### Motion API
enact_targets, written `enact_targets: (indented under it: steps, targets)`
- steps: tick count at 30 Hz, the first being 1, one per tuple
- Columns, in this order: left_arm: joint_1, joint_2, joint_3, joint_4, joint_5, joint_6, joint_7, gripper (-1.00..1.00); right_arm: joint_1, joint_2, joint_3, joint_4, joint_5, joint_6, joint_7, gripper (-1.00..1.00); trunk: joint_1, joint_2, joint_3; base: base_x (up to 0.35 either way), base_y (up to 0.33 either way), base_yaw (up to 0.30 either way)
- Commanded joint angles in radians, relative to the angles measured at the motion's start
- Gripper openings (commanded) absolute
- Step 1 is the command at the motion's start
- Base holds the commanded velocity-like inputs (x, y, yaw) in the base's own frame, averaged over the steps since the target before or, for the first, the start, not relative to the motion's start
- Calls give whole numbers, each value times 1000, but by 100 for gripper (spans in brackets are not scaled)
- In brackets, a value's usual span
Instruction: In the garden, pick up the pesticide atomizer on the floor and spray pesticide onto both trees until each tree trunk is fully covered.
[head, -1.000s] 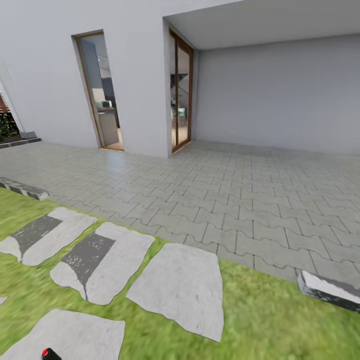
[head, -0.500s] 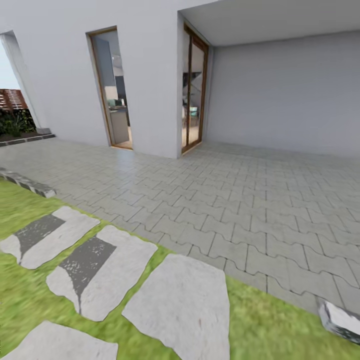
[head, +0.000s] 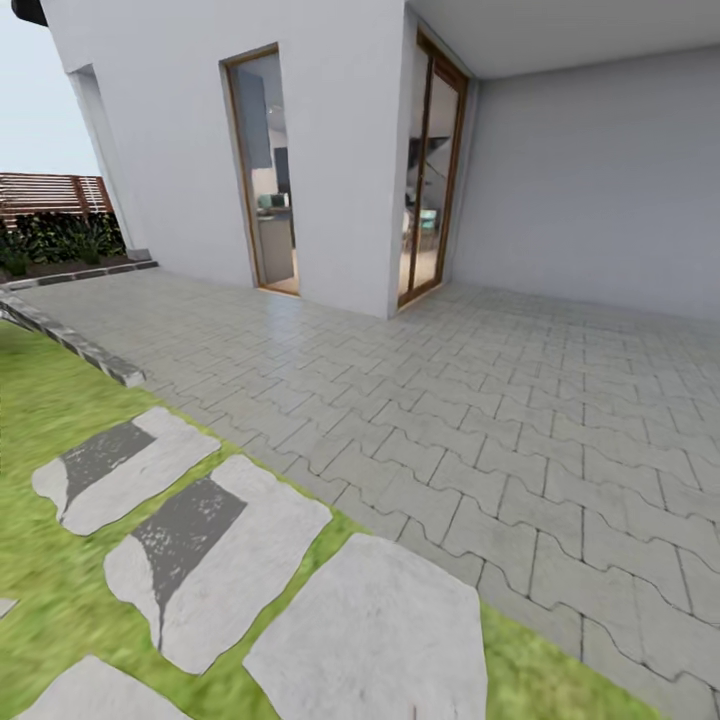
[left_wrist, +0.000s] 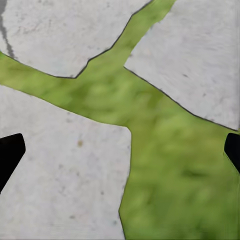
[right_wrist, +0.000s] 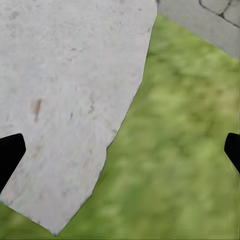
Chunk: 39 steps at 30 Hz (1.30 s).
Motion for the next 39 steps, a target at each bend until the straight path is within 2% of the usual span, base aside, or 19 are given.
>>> enact_targets:
  steps: [1,19,39]
  targets:
    - [-1,0,-1,1,1,-3,2,100,0,0,0,1,1,-3,0,100,0,0,-1,340,-137,47]
    - [-1,0,-1,1,1,-3,2,100,0,0,1,1,0,-3,0,100,0,0,-1,340,-137,13]
    - [-1,0,-1,1,1,-3,2,100,0,1,1,1,0,-3,0,100,0,0,-1,340,-139,260]
